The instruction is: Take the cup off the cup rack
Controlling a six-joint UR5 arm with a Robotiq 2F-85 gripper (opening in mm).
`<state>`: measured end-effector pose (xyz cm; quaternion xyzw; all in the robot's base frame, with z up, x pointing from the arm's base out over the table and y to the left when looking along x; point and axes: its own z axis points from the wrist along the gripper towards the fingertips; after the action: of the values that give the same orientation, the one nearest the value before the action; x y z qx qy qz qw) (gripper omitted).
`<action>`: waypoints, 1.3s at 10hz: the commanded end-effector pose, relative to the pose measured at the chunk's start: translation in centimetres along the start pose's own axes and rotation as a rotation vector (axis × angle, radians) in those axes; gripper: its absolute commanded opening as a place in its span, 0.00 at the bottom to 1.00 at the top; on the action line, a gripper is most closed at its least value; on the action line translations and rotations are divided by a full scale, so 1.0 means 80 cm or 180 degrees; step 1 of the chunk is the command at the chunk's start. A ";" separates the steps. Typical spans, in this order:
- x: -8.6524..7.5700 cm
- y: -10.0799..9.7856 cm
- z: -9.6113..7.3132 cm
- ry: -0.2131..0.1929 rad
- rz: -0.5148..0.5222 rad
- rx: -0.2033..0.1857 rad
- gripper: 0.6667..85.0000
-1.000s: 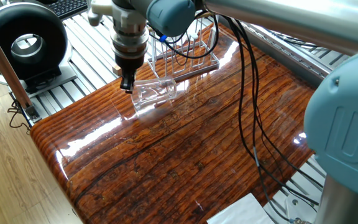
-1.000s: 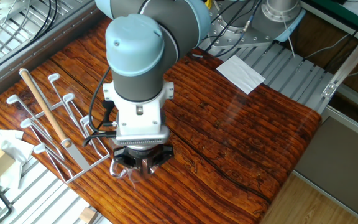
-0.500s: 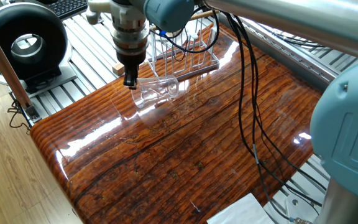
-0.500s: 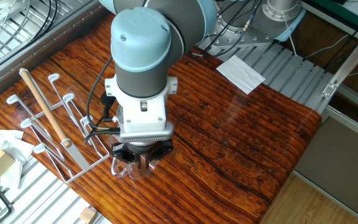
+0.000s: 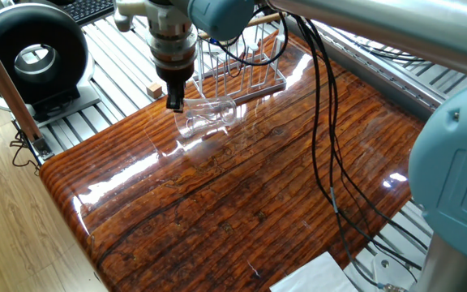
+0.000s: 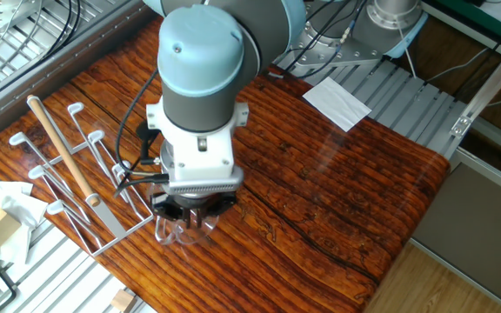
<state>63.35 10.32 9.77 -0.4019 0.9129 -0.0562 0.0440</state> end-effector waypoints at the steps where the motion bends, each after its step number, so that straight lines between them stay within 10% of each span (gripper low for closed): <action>1: 0.015 -0.007 -0.015 0.0020 -0.0062 0.0009 0.25; 13: 0.082 -0.046 -0.041 -0.0095 -0.0410 -0.0069 0.27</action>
<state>61.70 4.41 12.51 -0.4532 0.8886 -0.0516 0.0483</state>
